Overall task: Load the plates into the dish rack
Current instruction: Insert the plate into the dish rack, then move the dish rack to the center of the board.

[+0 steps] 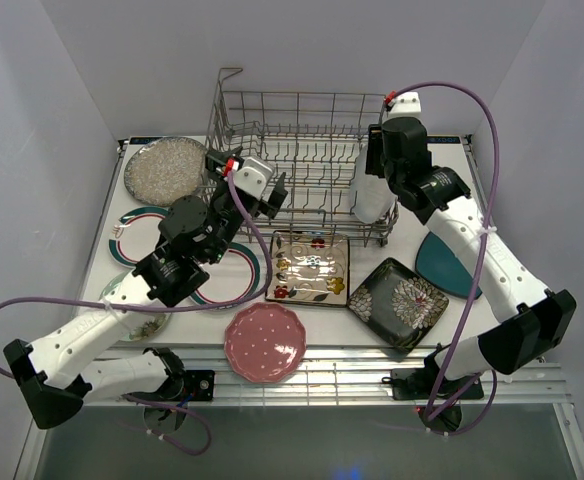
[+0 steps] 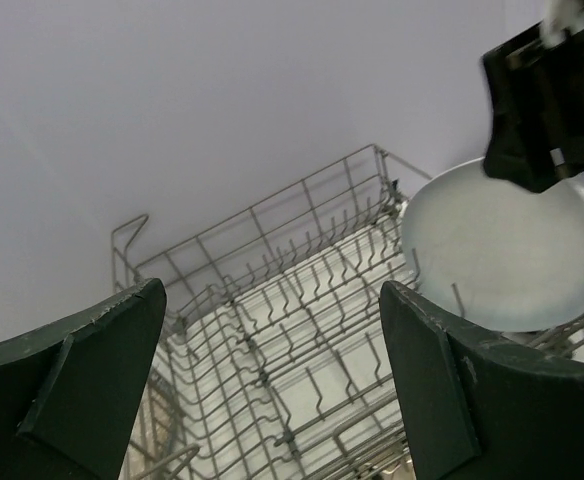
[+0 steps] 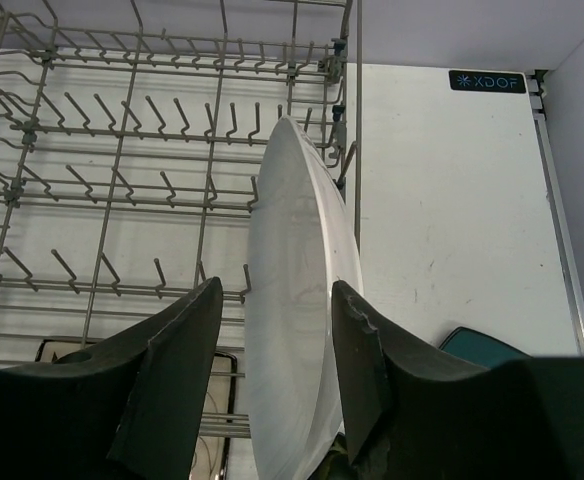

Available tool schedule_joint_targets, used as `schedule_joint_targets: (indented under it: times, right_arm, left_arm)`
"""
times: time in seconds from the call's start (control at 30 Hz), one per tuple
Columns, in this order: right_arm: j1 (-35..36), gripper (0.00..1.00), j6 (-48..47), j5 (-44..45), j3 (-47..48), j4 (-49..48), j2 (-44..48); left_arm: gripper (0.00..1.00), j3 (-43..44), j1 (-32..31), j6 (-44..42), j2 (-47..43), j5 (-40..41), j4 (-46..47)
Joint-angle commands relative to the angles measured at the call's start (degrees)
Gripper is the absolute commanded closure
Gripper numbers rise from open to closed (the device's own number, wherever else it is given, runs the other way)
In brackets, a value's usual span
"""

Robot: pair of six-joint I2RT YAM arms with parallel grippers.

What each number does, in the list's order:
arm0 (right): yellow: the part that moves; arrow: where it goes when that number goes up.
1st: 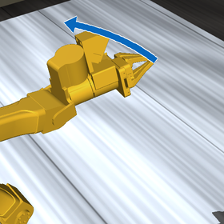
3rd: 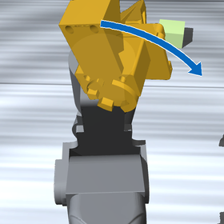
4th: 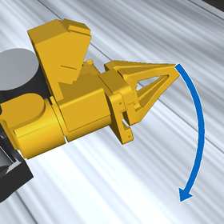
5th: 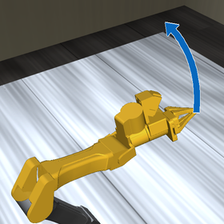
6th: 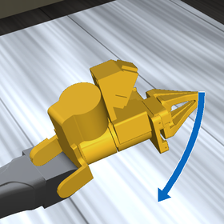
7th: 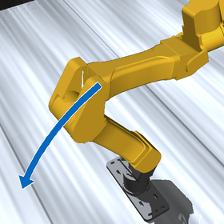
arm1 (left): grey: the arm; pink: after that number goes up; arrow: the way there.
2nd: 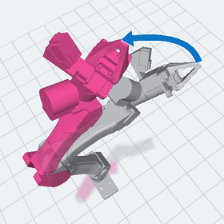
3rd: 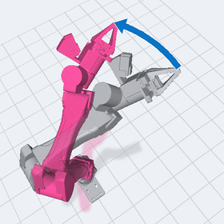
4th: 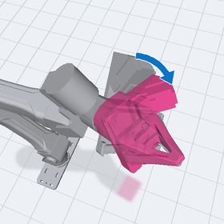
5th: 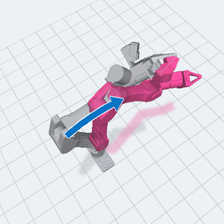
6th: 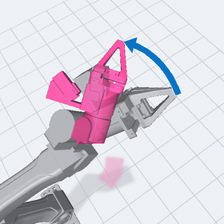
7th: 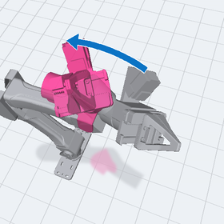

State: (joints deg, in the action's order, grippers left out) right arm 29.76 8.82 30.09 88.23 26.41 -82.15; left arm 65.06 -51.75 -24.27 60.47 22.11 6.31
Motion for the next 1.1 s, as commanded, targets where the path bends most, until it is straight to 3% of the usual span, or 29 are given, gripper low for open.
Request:
schedule_joint_targets:
  times: [0.0, 0.3, 0.43, 0.73, 0.9, 1.07]
  right_arm:
    - [0.21, 0.46, 0.23, -0.38, -0.33, -2.68, 2.96]
    - [0.21, 0.24, 1.72, -3.81, -8.23, -5.14, 12.79]
    - [0.21, 0.22, 2.78, -5.21, -15.00, -7.16, 19.38]
    - [0.21, 0.29, 5.85, -5.22, -29.33, -8.13, 32.83]
    - [0.21, 0.44, 8.58, -2.76, -35.57, -8.22, 35.92]
    - [-0.05, 0.47, 11.04, -0.29, -40.85, -8.31, 35.39]
  left_arm:
    - [0.02, -0.37, 4.01, 3.00, -1.05, 1.01, -1.56]
    - [0.02, 0.33, 15.44, 9.24, -0.35, 1.88, -4.28]
    - [0.02, 0.77, 22.37, 12.40, 0.70, -0.13, -5.95]
    - [0.02, 3.15, 38.19, 19.96, 6.06, -10.06, -12.02]
    - [0.02, 2.97, 42.43, 21.72, 10.10, -12.96, -11.49]
    - [0.02, 2.80, 44.98, 22.95, 12.92, -14.99, -11.40]
